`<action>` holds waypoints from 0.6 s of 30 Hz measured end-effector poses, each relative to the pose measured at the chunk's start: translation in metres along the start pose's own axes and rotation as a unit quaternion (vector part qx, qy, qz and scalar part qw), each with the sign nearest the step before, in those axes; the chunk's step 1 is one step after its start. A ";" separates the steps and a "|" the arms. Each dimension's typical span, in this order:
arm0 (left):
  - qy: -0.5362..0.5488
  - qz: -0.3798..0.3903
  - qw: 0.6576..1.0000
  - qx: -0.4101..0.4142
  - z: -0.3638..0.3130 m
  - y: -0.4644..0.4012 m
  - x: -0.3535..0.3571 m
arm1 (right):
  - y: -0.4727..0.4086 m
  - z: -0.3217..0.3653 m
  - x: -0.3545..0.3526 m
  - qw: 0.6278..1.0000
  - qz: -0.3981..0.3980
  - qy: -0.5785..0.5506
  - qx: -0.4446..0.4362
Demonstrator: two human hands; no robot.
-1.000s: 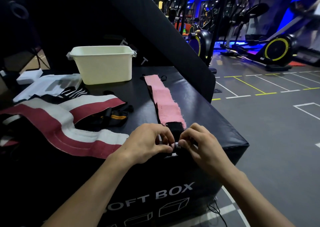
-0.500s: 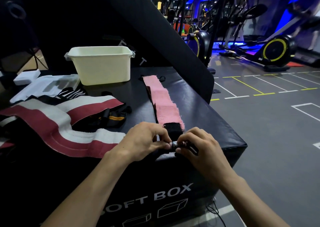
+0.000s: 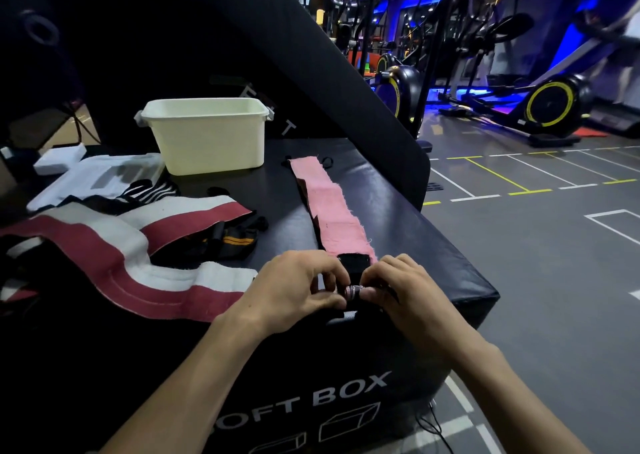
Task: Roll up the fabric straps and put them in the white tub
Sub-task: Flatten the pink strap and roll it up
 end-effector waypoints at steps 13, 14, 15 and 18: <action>-0.012 -0.001 1.000 -0.029 0.002 -0.005 -0.001 | -0.002 0.012 0.000 0.995 -0.092 0.047 -0.012; -0.007 0.005 0.999 -0.038 0.003 -0.005 -0.001 | -0.001 0.012 -0.001 0.993 -0.096 0.057 -0.023; 0.002 0.010 0.999 -0.048 0.004 -0.006 0.000 | -0.001 0.012 -0.002 0.993 -0.093 0.060 -0.031; 0.043 0.021 0.996 -0.081 0.007 -0.009 0.001 | 0.000 0.005 -0.002 0.997 -0.058 0.050 -0.024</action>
Point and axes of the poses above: each hand's wrist, its own y-axis away from the middle knuckle, its own x-axis out of the palm, z = x × y, the point moved 2 cm from there along -y, towards the middle knuckle, and after that the axes turned 7 degrees about y, right-handed, at the moved point
